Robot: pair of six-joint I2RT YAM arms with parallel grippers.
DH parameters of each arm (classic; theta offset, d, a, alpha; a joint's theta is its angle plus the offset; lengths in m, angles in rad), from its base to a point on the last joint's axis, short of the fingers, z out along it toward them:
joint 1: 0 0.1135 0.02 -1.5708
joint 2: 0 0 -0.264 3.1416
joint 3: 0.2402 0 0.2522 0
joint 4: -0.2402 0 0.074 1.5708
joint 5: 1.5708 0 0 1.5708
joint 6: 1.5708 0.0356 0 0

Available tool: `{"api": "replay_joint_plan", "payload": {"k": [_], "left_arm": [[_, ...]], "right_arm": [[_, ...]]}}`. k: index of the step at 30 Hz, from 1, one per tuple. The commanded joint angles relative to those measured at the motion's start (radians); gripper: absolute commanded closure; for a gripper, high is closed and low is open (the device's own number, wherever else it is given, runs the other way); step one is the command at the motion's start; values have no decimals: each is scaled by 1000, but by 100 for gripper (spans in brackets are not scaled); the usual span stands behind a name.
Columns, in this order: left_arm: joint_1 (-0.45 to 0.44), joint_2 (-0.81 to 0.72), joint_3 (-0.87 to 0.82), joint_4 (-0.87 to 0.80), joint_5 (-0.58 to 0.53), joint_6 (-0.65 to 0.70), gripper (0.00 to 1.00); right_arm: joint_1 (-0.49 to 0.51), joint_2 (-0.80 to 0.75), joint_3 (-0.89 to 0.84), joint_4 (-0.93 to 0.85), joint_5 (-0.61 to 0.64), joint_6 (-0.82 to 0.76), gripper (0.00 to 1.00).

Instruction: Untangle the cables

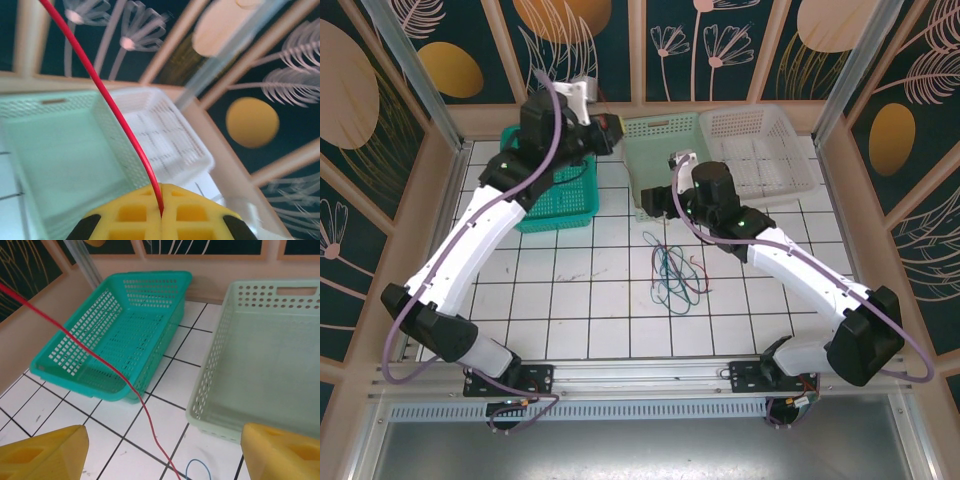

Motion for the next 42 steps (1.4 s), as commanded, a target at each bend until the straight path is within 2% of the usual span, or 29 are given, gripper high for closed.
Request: {"api": "replay_joint_plan", "payload": {"k": [1, 5, 9, 20, 29, 35, 39, 40, 41, 42], "left_arm": [[76, -12, 74, -60, -111, 76, 100], [132, 0, 132, -127, -191, 159, 100], [178, 25, 152, -143, -203, 215, 100], [287, 162, 111, -134, -96, 240, 100], [320, 269, 13, -132, -174, 244, 100], [329, 342, -25, -161, -237, 243, 100], [337, 395, -23, -202, -204, 225, 100], [337, 402, -25, -212, -191, 216, 94], [337, 405, -30, -218, -181, 206, 80], [337, 407, -35, -222, -171, 199, 71]], "right_arm": [[6, -13, 5, -58, 51, -13, 20], [-1, -44, -55, -101, 86, 17, 22], [-22, -64, -126, -139, 91, 58, 24], [-33, -85, -240, -159, 74, 92, 25], [-39, -116, -291, -205, 62, 83, 26], [-41, -97, -303, -230, 61, 77, 34], [-40, -55, -294, -259, 27, 64, 39], [-40, -44, -289, -285, 48, 70, 40], [-41, -38, -289, -315, 78, 83, 43], [-45, -38, -291, -339, 103, 94, 46]]}}
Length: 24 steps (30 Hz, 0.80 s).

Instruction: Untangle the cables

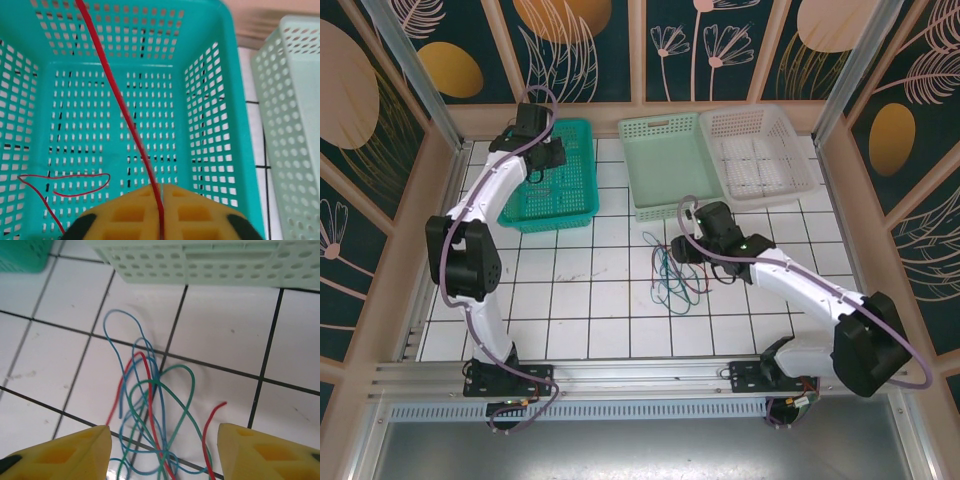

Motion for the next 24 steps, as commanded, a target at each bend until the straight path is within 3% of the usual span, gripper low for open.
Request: {"api": "replay_joint_plan", "payload": {"k": [1, 7, 17, 24], "left_arm": [[7, 7, -18, -53, 33, -26, 62], [7, -21, -51, -57, 44, -39, 2], [7, -75, -20, -76, 146, -67, 2], [1, -203, -140, 51, 301, -134, 1]], "right_arm": [[-19, 17, -6, -126, 65, 27, 48], [-52, -84, -56, -158, -55, 53, 43], [-53, -56, -85, -226, -83, 108, 41], [-55, 0, -115, -202, -74, 108, 52]]}}
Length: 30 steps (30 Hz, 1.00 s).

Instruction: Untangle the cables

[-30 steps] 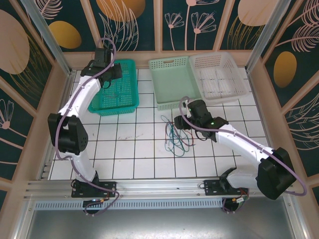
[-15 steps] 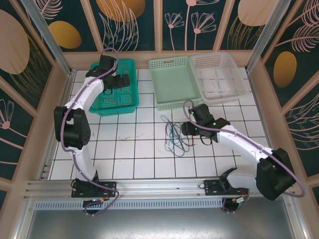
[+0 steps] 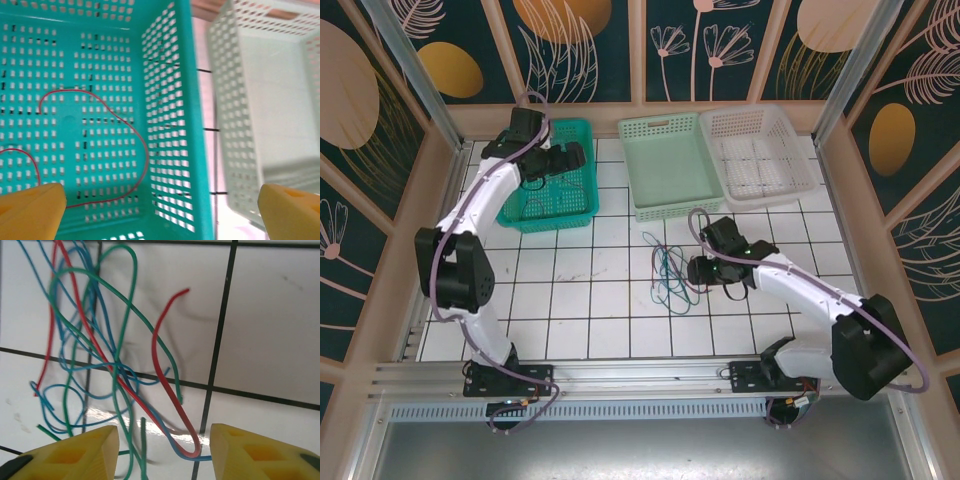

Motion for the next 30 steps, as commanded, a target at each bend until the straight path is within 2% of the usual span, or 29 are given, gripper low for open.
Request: {"api": "replay_joint_plan", "payload": {"k": [1, 7, 11, 14, 16, 21, 26, 30], "left_arm": [[-6, -78, -55, 82, 99, -45, 2], [-71, -174, -130, 145, 107, -24, 2], [-112, -205, -176, 185, 113, -18, 2], [-141, -218, -213, 205, 129, -4, 2], [-152, -223, -244, 224, 162, -9, 4], [-168, -252, -340, 327, 252, -31, 9], [-214, -228, -344, 371, 364, -25, 15], [-287, -186, -328, 363, 394, -35, 21]], "right_arm": [[-6, 16, -24, -1, 8, 14, 54], [-20, 37, -31, 70, 8, 13, 60], [-12, 35, 1, 76, 37, 17, 85], [19, -18, 52, 65, 82, 7, 99], [40, -61, 102, 48, 110, -7, 100], [81, -146, 227, 19, 81, -61, 100], [105, -116, 327, -28, 38, -95, 100], [118, -78, 380, -7, 38, -98, 100]]}}
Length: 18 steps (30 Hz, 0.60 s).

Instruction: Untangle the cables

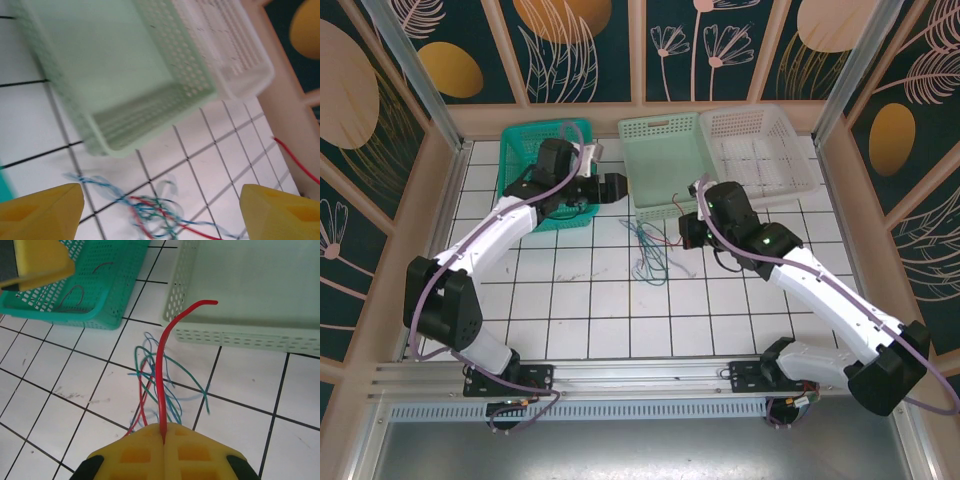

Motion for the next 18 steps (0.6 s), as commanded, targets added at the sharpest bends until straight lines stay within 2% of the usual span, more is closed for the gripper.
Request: {"api": "replay_joint_plan", "payload": {"k": [1, 4, 8, 11, 18], "left_arm": [[-54, 31, 8, 49, 82, -22, 22], [-70, 30, -32, 81, 93, -52, 24], [-76, 14, -46, 75, 96, -18, 25], [-79, -6, -53, 75, 131, 58, 25], [-98, -85, -66, 76, 227, 351, 19]], "right_arm": [[11, 33, 51, -21, -16, -26, 100], [14, 34, 61, 20, -28, -29, 100], [12, 33, 74, 48, -46, -27, 100], [4, 36, 93, 48, -75, -33, 100], [-29, 66, 139, 2, -215, -55, 100]]}}
